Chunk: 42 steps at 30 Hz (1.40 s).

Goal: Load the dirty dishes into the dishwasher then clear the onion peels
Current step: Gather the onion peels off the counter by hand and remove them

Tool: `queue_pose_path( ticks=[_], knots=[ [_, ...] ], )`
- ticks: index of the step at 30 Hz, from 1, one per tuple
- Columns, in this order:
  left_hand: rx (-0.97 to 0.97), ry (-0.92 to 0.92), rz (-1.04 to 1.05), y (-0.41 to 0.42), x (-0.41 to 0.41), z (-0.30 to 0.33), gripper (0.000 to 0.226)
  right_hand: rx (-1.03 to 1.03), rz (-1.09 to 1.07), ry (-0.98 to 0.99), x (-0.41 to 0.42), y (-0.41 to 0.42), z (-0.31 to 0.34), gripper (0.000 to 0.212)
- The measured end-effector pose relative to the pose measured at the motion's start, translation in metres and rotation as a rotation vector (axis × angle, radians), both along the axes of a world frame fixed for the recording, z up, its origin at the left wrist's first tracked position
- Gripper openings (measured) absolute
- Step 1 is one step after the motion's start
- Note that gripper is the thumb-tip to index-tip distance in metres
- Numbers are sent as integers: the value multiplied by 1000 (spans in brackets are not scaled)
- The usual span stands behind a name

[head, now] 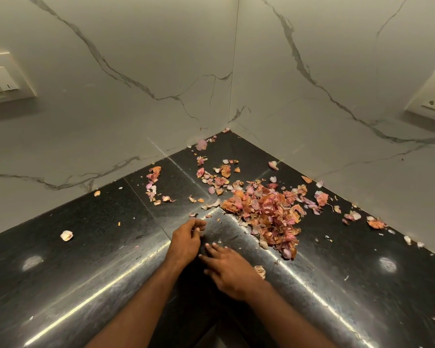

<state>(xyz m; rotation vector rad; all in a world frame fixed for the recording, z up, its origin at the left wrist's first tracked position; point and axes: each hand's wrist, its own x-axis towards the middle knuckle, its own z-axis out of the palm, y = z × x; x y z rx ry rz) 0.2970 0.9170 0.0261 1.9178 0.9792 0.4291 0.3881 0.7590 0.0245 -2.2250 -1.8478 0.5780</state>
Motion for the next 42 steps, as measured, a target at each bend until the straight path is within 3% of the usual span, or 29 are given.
queue_pose_path(
  ticks=[2, 9, 12, 15, 18, 20, 24, 27, 29, 31, 36, 38, 42],
  knots=[
    [56, 6, 25, 5, -9, 2, 28, -77, 1, -95, 2, -3, -6, 57],
    [151, 116, 6, 24, -45, -3, 30, -230, -344, -241, 41, -10, -6, 77],
    [171, 142, -31, 23, -49, -4, 32, -127, -494, -279, 54, -6, 6, 71],
    [172, 147, -46, 19, -48, -3, 34, 142, -385, -8, 47, -7, 20, 52],
    [162, 187, -53, 19, -46, 0, 34, 152, -277, 415, 23, -19, 20, 33],
    [157, 206, -57, 19, -45, 1, 34, 209, -364, 534, 18, -29, 7, 24],
    [213, 287, -85, 18, -40, 7, 29, 276, -618, 629, 42, -41, 6, 47],
    [321, 477, -160, 14, -26, 23, 23, 329, -722, 717, 66, -41, 20, 54],
    [367, 637, -226, 9, -13, 35, 31, 410, -751, 900, 78, -44, 32, 52],
    [426, 776, -285, 3, -2, 43, 38, 330, -730, 1088, 85, -53, 47, 46],
    [519, 912, -386, -4, 16, 49, 45, -363, -547, 964, 90, -89, 46, 35],
    [537, 930, -416, -5, 20, 47, 46, -338, -649, 946, 89, -91, 33, 34],
    [524, 952, -451, -6, 26, 49, 47, 86, -809, 877, 96, -83, 19, 34]
  ],
)
